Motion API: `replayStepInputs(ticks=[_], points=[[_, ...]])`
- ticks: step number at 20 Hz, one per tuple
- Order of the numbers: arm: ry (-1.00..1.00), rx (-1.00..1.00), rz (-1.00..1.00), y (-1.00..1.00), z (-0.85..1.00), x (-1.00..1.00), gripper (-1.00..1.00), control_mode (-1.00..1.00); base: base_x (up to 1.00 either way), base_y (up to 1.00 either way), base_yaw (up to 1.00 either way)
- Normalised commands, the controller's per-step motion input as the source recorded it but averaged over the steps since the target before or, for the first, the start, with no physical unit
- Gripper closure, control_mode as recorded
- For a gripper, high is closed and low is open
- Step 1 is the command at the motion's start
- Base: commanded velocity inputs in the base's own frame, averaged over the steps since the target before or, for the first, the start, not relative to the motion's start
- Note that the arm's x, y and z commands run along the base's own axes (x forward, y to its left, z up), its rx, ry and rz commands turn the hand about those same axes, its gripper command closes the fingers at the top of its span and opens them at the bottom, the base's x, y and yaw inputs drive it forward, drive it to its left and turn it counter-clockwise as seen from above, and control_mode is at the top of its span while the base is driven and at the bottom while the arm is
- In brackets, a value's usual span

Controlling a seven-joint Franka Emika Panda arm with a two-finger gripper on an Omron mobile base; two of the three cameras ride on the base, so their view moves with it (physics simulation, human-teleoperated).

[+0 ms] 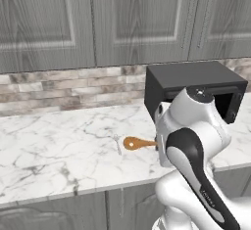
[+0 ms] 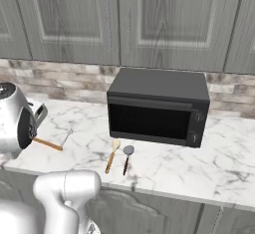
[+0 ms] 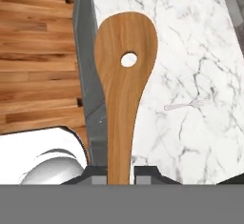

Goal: Organize the utensils by type. Pick up the wooden spoons from the counter and place them in the open cabinet. Then pick up the metallic utensils from the counter and place them in the open drawer.

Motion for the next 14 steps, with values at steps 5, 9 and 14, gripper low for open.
replayStepInputs(ticks=[5, 9, 14], points=[[-0.02, -0.04, 0.00, -0.53, 0.08, -0.34, 1.00, -1.00, 0.00, 0.00, 0.00], [-0.05, 0.00, 0.03, -0.53, 0.04, -0.18, 1.00, -1.00, 0.00, 0.00, 0.00], [-0.06, -0.06, 0.02, -0.38, 0.00, -0.05, 1.00, -1.00, 0.00, 0.00, 0.00]])
